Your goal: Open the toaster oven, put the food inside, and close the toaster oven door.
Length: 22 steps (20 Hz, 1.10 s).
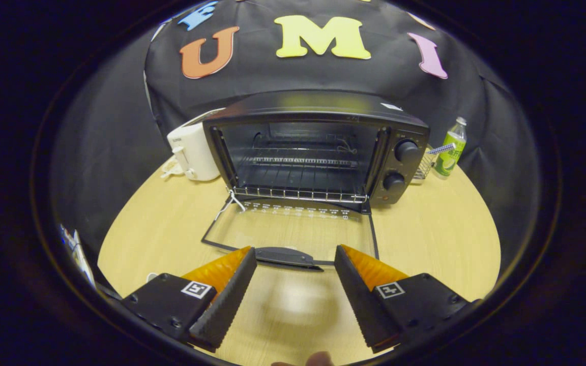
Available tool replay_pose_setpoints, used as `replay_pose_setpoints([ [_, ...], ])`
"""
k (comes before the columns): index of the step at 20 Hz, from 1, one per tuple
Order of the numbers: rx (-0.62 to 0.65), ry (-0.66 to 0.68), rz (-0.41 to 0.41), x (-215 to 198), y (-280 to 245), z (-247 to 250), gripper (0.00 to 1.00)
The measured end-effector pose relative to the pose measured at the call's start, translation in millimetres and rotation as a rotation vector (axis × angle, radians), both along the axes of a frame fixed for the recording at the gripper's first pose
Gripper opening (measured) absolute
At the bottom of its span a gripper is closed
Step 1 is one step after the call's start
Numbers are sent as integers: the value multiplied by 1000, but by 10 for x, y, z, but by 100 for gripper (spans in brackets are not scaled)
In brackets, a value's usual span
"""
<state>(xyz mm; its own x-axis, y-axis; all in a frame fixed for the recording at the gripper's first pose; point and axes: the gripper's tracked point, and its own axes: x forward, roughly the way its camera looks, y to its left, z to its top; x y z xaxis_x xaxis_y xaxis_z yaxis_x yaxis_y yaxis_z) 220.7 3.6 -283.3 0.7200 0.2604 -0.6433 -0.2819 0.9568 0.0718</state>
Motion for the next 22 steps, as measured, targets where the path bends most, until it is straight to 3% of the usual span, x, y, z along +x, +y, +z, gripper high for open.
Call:
replay_pose_setpoints([
  [3, 94, 19, 92, -237, -40, 393, 100],
  [9, 294, 229, 268, -927, 122, 844, 100],
  [12, 351, 386, 324, -1245, 344, 698, 100],
  [16, 396, 587, 338, -1602, 644, 353, 100],
  [22, 347, 706, 347, -1807, 890, -117, 98],
])
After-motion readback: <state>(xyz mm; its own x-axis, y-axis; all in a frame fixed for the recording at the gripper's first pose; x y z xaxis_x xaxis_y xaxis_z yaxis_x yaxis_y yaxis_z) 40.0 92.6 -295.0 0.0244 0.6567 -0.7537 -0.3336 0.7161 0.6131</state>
